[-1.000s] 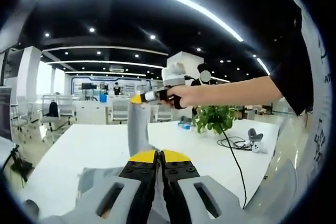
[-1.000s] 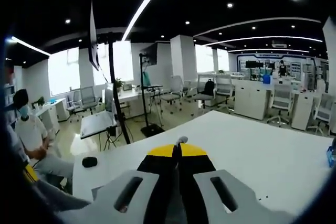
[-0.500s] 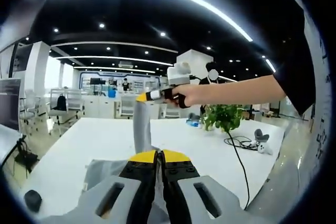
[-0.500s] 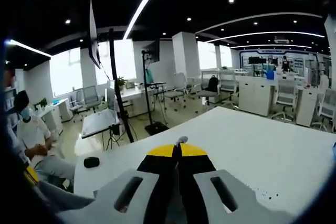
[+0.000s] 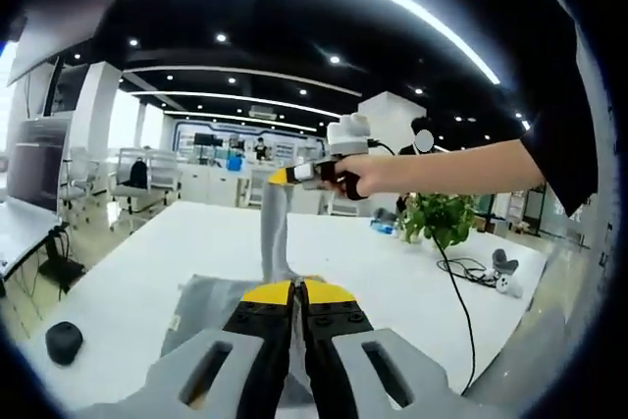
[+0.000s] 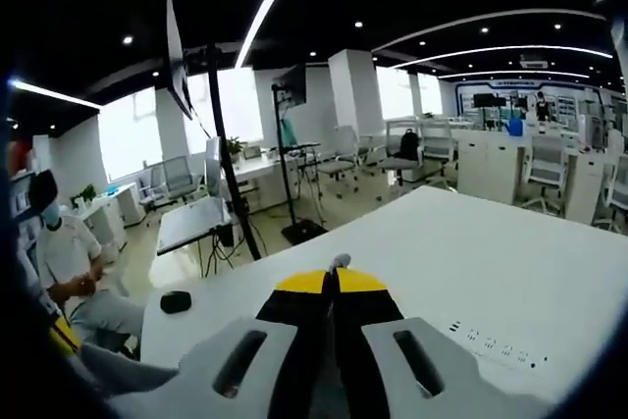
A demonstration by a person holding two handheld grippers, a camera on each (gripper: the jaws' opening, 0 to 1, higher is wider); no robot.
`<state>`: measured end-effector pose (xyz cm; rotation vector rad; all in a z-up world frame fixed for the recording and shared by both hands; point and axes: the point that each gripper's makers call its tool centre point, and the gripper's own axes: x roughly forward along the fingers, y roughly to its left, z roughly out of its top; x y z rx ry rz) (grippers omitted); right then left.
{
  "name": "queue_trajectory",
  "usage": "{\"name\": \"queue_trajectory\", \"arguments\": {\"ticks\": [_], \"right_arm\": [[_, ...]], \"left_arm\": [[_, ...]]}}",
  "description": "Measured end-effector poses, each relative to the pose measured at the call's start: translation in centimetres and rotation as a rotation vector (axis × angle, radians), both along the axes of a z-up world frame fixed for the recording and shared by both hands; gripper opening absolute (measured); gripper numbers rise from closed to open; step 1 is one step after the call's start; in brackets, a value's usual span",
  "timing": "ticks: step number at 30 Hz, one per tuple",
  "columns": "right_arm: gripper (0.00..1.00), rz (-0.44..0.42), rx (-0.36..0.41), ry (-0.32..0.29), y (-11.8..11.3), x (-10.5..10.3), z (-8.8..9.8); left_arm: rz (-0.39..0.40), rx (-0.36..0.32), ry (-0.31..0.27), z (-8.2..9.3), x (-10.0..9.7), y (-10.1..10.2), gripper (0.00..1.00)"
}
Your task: Fold the towel on the table until its edges align and the towel forms a compact rectangular stack.
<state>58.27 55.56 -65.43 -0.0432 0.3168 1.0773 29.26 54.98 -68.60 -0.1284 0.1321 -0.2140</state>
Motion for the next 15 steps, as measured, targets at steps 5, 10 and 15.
{"name": "queue_trajectory", "arguments": {"ticks": [5, 10, 15], "right_arm": [[0.00, 0.018, -0.009, 0.028, 2.0, -0.1, -2.0], [0.00, 0.034, -0.020, 0.044, 3.3, 0.0, -3.3], [0.00, 0.048, -0.035, 0.052, 4.4, 0.2, -4.6]], "left_arm": [[0.061, -0.041, 0.018, -1.3, -0.1, 1.8, 0.02], [0.087, -0.065, 0.045, -3.1, -0.1, 2.7, 0.02], [0.112, -0.085, 0.059, -4.3, -0.2, 3.4, 0.02]]}}
